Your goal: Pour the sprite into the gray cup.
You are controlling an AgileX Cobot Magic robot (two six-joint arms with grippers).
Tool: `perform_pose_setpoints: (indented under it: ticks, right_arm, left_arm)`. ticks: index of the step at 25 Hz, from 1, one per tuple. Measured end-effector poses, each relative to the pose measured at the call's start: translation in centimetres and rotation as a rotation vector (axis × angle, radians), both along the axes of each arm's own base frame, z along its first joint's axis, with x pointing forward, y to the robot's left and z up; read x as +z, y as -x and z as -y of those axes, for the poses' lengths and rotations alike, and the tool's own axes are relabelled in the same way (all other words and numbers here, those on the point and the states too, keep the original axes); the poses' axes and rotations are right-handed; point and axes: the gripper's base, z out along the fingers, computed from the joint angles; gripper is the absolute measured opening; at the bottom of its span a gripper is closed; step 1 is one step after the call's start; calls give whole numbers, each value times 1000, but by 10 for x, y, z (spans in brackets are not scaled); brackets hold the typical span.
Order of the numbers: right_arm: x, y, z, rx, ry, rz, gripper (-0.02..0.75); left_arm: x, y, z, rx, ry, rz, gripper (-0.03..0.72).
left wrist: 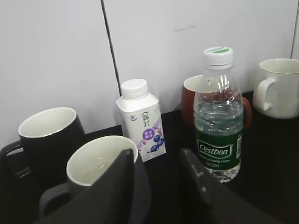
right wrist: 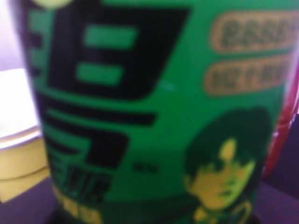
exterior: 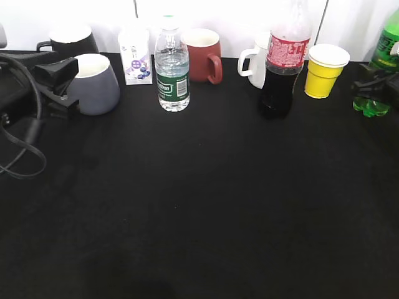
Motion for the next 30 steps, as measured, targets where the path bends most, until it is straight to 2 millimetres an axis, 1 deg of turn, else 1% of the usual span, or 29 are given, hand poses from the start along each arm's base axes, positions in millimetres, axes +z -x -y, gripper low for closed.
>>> perform_pose_setpoints:
  ticks: [2,5,7,11,12,14,15,16,17,18,19,20,21,23,24,25,26,28,29,30]
  right_arm:
    - [0,0,0,1,-2,-1,486]
    - [-1,1,0,0,-2,-8,603]
    - [0,11,-1,-3,-5,-26,620]
    - [-1,38,-1,-28,-15,-82,620]
    - [2,47,-2,-30,-6,-93,620]
    - [19,59,-2,-33,28,-137,620]
    - [33,64,-2,-34,45,-180,620]
    - [47,70,-4,-12,66,-223,617]
    - [58,80,-8,16,101,-312,611]
    - [67,90,-10,22,124,-394,603]
    - [75,101,-11,-1,134,-480,598]
    - [82,114,-16,-15,148,-564,596]
    - [85,127,-25,-14,168,-667,596]
    - [93,153,-48,8,188,-865,596]
    - [102,166,-59,21,184,-961,596]
    - [116,174,-67,38,173,-982,596]
    - [132,185,-71,59,154,-973,596]
    - [164,210,-72,98,89,-898,596]
    - [177,227,-68,106,66,-864,596]
    - [187,247,-63,107,57,-844,596]
  left_arm:
    - [0,0,0,0,0,0,249]
    - [0,0,0,0,0,0,249]
    - [0,0,0,0,0,0,249]
    - [0,0,0,0,0,0,249]
    - [0,0,0,0,0,-1,249]
    - [5,4,-1,-2,-1,-9,256]
    - [5,6,-2,-7,-16,-54,281]
    - [7,7,-2,-14,-40,-124,333]
    - [11,7,0,-23,-63,-198,407]
    - [17,8,1,-27,-81,-295,447]
    - [24,9,2,-35,-98,-393,463]
    - [31,13,2,-54,-138,-501,470]
    - [39,17,3,-71,-177,-609,472]
    - [54,30,0,-96,-250,-823,473]
    - [60,38,-4,-79,-270,-903,473]
    - [66,49,-11,-46,-293,-962,473]
    - [73,62,-19,-23,-306,-990,475]
    - [91,94,-35,-10,-310,-995,475]
    - [102,113,-43,-11,-294,-965,475]
    - [115,135,-54,-16,-264,-893,475]
